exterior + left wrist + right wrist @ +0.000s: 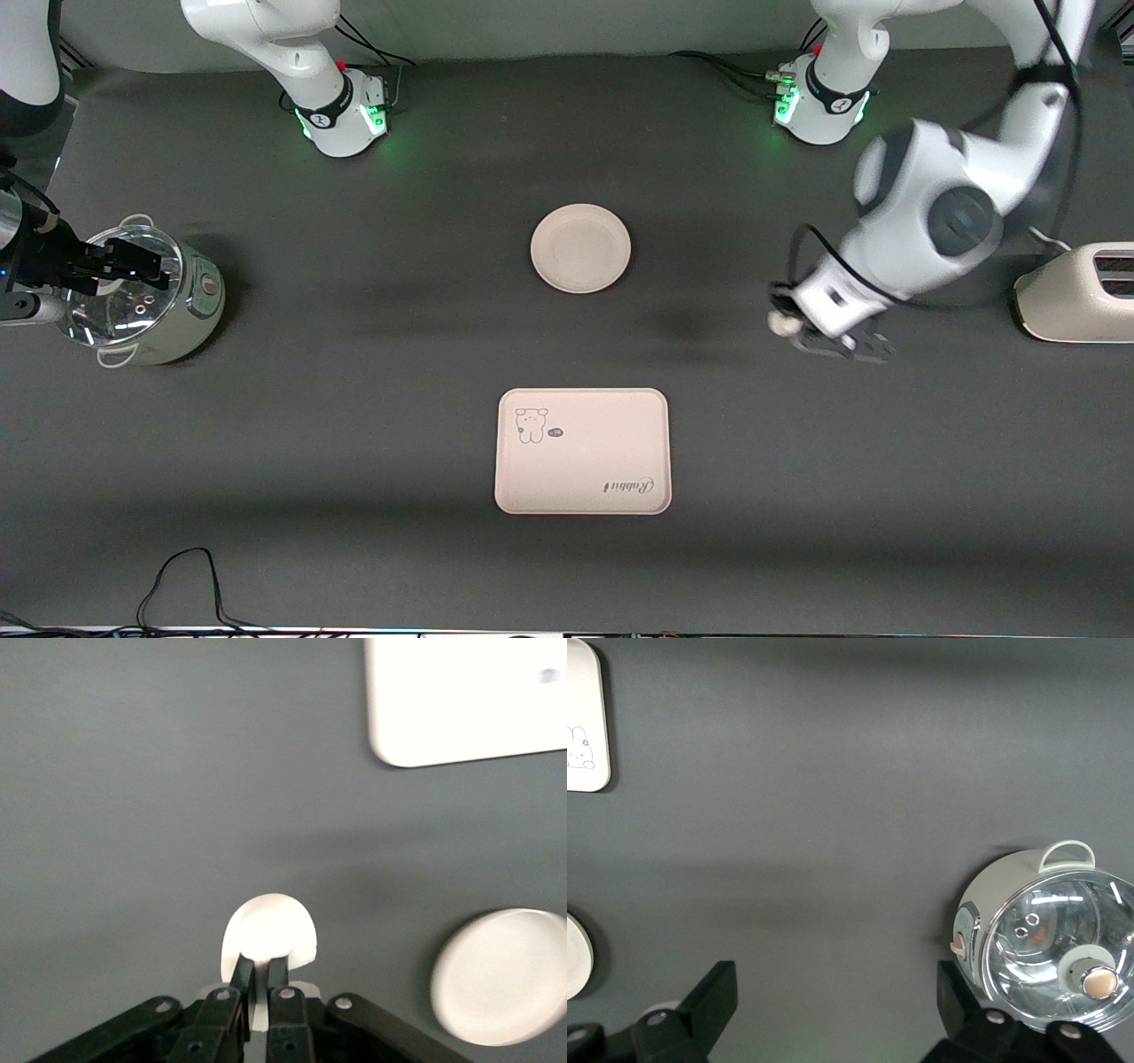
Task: Place bun in plate and plate on tray
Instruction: 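Carry the bun with the left gripper over the round white plate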
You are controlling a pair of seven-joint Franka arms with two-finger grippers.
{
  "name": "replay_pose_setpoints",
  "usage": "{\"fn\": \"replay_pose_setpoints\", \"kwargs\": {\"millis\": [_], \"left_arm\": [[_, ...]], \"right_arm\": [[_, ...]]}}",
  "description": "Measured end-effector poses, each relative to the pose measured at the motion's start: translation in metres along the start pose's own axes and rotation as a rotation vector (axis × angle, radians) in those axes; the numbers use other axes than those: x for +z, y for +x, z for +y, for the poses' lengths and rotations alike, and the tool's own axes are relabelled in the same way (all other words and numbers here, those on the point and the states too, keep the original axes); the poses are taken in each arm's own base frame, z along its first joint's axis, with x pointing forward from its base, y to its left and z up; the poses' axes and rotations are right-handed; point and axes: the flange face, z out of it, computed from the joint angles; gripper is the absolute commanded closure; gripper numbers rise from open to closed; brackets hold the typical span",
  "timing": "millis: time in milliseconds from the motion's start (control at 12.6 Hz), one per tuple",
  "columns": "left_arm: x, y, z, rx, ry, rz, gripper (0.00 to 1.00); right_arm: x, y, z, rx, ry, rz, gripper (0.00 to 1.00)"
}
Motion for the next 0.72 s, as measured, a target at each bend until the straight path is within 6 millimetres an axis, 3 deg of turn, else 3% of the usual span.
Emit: {"fn": "replay_pose_setpoints", "kwargs": {"millis": [80, 159, 239, 318, 557, 716], "left_arm": [[0.002, -0.024, 0.056, -0.034, -0.004, 0.019, 1.0], [0.017, -0.048, 0.109, -0.05, -0.016, 0.036, 1.0], [0.043, -0.069, 0.148, -0.046, -0.023, 0.038, 1.0], [0.073, -0.082, 0.173, -0.042, -0.013, 0.037, 1.0], [0.161, -0.095, 0.205, -0.088, 0.043, 0.061, 1.0], [0.197, -0.105, 0.222, -0.1, 0.05, 0.056, 1.0]], "right_arm": [[0.0, 0.0, 0.0, 0.0, 0.0, 0.0, 0.0], [0.0, 0.0, 0.0, 0.0, 0.0, -0.001, 0.0], [0.0, 0.0, 0.0, 0.0, 0.0, -0.001, 0.0], [0.001, 0.0, 0.0, 0.0, 0.0, -0.001, 0.0], [0.001, 0.0, 0.0, 0.0, 0.0, -0.002, 0.0], [0.001, 0.0, 0.0, 0.0, 0.0, -0.003, 0.0]]}}
